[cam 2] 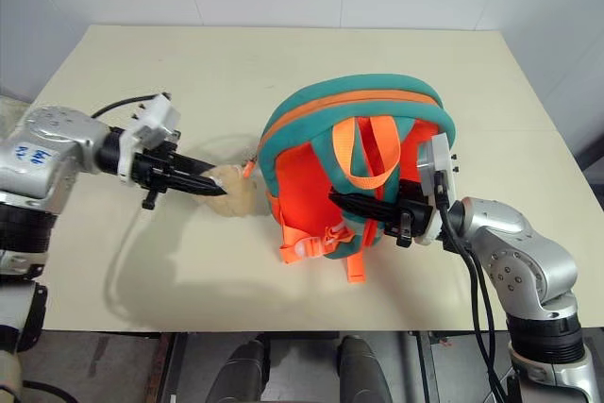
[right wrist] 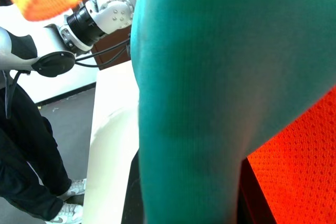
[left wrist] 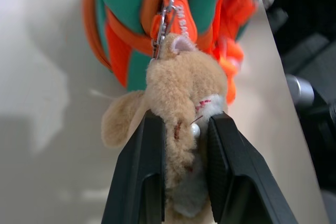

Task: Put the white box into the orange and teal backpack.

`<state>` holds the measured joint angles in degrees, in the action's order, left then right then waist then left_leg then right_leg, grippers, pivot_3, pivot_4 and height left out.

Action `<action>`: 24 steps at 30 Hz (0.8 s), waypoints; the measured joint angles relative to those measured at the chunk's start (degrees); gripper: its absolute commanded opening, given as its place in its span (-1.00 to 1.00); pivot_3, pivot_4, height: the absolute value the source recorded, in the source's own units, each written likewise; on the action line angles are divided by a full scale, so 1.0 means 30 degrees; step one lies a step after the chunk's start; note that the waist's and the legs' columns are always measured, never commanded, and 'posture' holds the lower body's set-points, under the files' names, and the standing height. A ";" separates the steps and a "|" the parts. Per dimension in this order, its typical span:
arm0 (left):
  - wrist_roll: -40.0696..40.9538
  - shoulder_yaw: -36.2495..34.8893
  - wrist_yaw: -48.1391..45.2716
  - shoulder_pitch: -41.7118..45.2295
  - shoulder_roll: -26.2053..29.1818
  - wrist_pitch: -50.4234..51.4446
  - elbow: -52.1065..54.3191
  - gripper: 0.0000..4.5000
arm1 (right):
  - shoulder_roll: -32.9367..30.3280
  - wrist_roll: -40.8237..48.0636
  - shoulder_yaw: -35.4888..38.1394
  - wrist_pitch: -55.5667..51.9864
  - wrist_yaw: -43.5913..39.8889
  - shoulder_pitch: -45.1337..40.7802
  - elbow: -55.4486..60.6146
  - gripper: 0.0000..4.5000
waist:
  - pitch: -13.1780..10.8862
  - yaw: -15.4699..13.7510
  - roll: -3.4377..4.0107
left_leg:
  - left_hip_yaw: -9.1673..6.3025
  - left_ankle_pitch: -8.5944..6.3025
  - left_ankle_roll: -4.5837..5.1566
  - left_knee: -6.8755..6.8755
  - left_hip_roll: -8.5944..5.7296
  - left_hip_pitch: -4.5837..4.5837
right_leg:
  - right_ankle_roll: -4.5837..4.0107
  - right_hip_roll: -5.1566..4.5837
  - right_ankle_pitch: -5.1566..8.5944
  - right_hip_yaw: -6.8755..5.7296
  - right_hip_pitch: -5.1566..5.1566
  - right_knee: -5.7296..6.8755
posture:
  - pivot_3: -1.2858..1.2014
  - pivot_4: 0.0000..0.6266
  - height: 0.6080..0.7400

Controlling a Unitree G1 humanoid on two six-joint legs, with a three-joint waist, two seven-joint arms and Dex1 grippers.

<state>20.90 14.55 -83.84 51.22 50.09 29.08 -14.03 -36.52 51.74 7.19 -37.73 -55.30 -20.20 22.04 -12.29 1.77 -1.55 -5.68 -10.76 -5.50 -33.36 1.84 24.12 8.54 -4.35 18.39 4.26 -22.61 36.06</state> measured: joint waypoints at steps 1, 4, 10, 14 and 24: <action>-0.0469 0.0261 -0.0160 0.0007 -0.0137 -0.0382 -0.0208 -0.71 | 0.0000 0.0007 0.0000 -0.0001 0.0023 0.0002 0.0000 -1.00 | 0.0000 0.0013 0.0000 | 0.0002 0.0000 0.0000 0.0000 0.0000 -0.0001 | 0.0001 0.0000 0.0000 0.0001 0.0000 0.0000 | 0.03 -0.52 1.00; -0.1691 0.1026 -0.0490 0.0110 -0.0771 -0.1507 -0.1034 -0.72 | 0.0003 0.0036 -0.0001 -0.0003 0.0101 0.0000 0.0000 -1.00 | 0.0000 -0.0019 0.0000 | -0.0001 0.0000 0.0001 -0.0011 0.0000 0.0001 | 0.0001 0.0000 0.0000 0.0000 0.0000 0.0007 | 0.03 -0.52 1.00; -0.3290 0.1443 -0.0148 0.0651 -0.1671 -0.3557 -0.2374 -0.72 | 0.0001 0.0040 -0.0003 -0.0004 0.0123 -0.0009 0.0000 -1.00 | 0.0001 0.0018 0.0002 | -0.0001 0.0000 0.0002 -0.0031 -0.0001 -0.0004 | 0.0005 0.0000 -0.0003 0.0003 0.0003 0.0024 | 0.03 -0.52 1.00; -0.3117 -0.0073 0.1104 0.0476 -0.2636 -0.4279 -0.2568 -0.72 | -0.0019 -0.0034 -0.0003 -0.0016 0.0212 -0.0233 -0.0001 -1.00 | 0.0000 -0.0013 0.0001 | -0.0003 0.0000 0.0002 -0.0055 -0.0001 0.0006 | 0.0011 0.0000 -0.0006 0.0005 0.0002 0.0040 | 0.03 -0.52 1.00; -0.1078 -0.3710 0.2703 -0.1670 -0.2765 -0.2817 0.0037 0.31 | -0.1153 -0.0055 -0.0006 -0.0885 -0.0296 -0.0514 -0.0041 0.20 | 0.0000 -0.0049 0.0002 | -0.0008 0.0000 0.0003 -0.0085 -0.0001 0.0002 | 0.0014 0.0000 -0.0007 0.0003 0.0007 0.0081 | 0.03 -0.52 1.00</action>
<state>17.66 3.42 -75.73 46.21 41.79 20.62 -13.92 -39.98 51.57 7.18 -40.38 -56.19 -21.74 21.92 -12.29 1.62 -1.55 -5.70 -10.76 -5.49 -33.62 1.83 24.13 8.58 -4.35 18.37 4.27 -22.59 36.30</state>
